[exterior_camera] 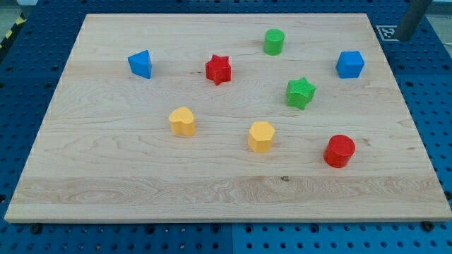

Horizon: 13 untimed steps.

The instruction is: Push the blue cube above the yellow hexagon

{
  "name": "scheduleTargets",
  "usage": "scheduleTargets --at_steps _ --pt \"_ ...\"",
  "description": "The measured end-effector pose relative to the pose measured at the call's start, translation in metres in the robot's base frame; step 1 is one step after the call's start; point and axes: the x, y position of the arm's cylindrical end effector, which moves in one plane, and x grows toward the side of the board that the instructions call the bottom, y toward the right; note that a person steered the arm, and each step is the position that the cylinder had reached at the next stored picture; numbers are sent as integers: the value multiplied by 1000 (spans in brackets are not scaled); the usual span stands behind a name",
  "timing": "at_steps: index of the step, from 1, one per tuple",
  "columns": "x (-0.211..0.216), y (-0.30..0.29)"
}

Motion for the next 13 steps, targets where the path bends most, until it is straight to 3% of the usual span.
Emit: scheduleTargets --at_steps 2,3,4,5,7,9,10,11,12,13 --pt "0 -5" --pt "2 -41" --pt "53 -52" --pt "73 -60" --pt "69 -159" --pt "59 -158" --pt "82 -165" --pt "87 -231" --pt "119 -300" --pt "103 -310"
